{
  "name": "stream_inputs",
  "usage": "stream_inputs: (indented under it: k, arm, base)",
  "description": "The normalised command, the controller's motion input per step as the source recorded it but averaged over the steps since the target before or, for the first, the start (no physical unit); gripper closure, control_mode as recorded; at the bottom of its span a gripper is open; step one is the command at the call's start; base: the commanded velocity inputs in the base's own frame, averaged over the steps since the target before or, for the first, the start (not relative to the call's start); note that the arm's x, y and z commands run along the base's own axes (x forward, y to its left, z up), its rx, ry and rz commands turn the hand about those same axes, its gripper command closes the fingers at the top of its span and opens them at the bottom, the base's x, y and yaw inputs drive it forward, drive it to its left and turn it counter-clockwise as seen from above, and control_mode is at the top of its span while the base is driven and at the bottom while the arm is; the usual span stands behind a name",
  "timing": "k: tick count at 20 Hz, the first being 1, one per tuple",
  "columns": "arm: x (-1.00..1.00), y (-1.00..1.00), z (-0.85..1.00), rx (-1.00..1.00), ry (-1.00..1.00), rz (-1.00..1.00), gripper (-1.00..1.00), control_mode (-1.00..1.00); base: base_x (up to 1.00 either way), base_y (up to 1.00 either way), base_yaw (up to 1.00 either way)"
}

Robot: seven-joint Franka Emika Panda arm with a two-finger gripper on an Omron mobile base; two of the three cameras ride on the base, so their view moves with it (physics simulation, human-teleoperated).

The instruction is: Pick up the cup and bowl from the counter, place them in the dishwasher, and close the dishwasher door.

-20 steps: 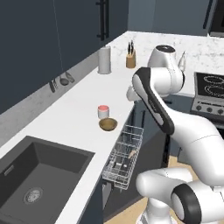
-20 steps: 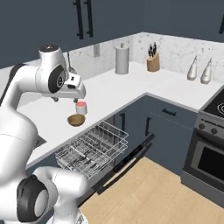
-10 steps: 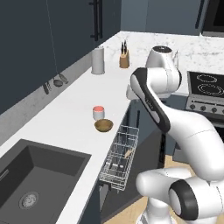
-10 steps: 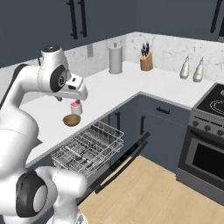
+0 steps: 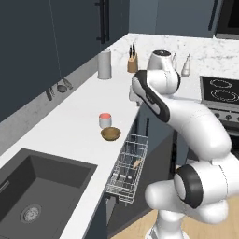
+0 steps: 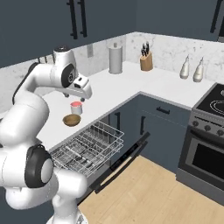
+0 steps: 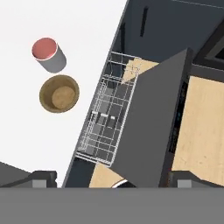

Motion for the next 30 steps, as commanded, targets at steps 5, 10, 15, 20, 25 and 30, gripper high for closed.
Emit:
stream_inputs:
  k: [5, 10, 15, 20, 25, 30]
  arm:
    - [0.56, 0.44, -0.34, 0.09, 0.0, 0.0, -1.0, -1.0]
    - [0.5, 0.15, -0.41, 0.02, 0.0, 0.0, -1.0, -1.0]
    - [0.48, 0.06, -0.58, 0.03, 0.0, 0.0, -1.0, -1.0]
    - [0.52, 0.17, -0.57, 0.02, 0.0, 0.0, -1.0, -1.0]
    - [0.56, 0.19, -0.38, 0.01, 0.0, 0.0, -1.0, -1.0]
    - [0.49, 0.21, -0.26, 0.01, 0.0, 0.0, -1.0, -1.0]
  base:
    - [0.0, 0.0, 0.0]
    - [0.0, 0.0, 0.0]
    - [0.0, 0.0, 0.0]
    - [0.0, 0.0, 0.0]
    - [0.0, 0.0, 0.0]
    - [0.0, 0.0, 0.0]
